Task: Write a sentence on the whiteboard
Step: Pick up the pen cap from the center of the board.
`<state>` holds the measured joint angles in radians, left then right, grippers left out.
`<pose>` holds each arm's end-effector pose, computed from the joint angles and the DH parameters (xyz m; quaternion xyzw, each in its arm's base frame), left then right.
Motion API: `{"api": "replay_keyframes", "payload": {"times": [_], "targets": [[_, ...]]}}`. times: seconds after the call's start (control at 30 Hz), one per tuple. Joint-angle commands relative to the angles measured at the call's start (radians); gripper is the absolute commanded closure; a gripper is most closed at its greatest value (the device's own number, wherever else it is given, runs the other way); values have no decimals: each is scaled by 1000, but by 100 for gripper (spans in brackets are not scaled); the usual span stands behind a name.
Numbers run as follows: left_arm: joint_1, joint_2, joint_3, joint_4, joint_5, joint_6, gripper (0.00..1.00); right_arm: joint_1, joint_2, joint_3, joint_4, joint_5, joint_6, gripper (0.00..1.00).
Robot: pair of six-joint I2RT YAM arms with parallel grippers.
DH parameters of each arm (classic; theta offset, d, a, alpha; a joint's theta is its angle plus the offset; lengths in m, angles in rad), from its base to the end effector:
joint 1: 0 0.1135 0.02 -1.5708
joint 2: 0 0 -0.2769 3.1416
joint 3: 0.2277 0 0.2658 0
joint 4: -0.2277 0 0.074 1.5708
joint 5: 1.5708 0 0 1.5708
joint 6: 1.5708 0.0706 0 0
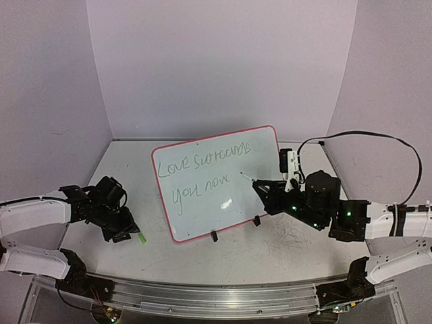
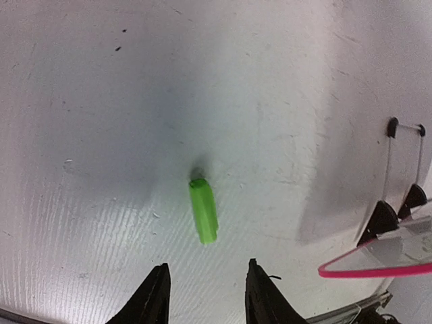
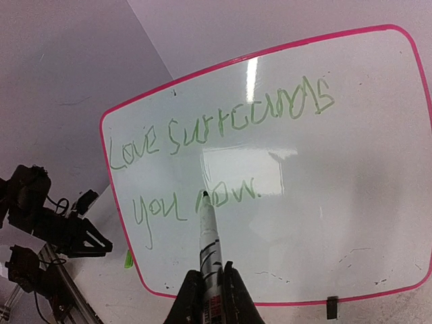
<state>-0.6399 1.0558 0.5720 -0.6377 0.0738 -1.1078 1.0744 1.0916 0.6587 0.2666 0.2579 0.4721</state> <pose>0.1601 -0.1257 0.1571 -0.2178 0.9496 -0.1938 0.1153 0.1553 0.2489 0.2815 -0.1452 0.7476 0.3772 0.5270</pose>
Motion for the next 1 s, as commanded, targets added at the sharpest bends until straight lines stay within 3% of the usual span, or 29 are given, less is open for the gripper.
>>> {"api": "replay_keyframes", "payload": {"times": [0.0, 0.13, 0.33, 0.7, 0.97], "targets": [[-5, 23, 32, 12, -124, -122, 60, 4, -13, -25, 65, -11, -1, 100], [-7, 56, 19, 61, -108, -167, 52, 4, -15, -42, 74, -2, 0, 100], [-47, 169, 38, 106, -77, -193, 51, 5, -20, -51, 88, 1, -5, 100], [-73, 346, 91, 127, -88, -170, 58, 5, -71, -84, 97, 22, -1, 100], [-122, 383, 78, 126, -80, -227, 68, 5, -99, -97, 97, 42, 5, 100]]}}
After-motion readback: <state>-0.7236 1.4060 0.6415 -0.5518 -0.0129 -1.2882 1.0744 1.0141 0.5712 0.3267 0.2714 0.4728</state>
